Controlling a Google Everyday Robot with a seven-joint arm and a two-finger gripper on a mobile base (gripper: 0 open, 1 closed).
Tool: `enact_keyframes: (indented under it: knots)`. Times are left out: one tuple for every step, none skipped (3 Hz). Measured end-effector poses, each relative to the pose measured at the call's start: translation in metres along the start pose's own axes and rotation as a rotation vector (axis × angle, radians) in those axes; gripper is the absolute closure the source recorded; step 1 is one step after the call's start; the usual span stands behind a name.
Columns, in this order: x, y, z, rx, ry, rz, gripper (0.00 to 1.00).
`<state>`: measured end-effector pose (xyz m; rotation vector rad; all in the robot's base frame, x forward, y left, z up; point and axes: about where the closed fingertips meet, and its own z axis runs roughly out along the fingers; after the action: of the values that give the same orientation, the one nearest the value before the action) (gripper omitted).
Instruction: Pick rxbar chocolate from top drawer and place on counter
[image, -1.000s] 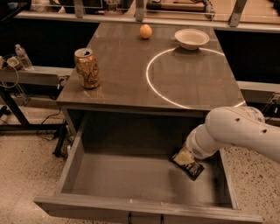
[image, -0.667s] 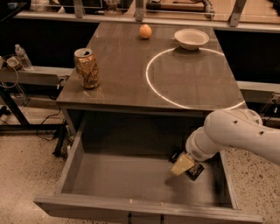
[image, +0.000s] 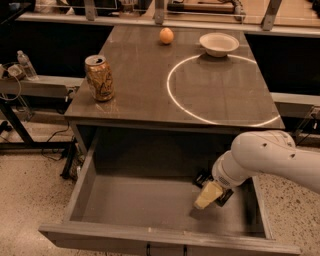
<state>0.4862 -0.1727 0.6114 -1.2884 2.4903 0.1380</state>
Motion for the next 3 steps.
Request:
enact_keyframes:
  knots:
    - [0.0048,0.0032,0.0123,-0.013,0.007,0.006,0.26]
    - [0.0072,0.0049,0.0185,-0.021,0.011,0.01,0.48]
    - [0.0048,0.0045,0.012,-0.021,0.011,0.011,0.8]
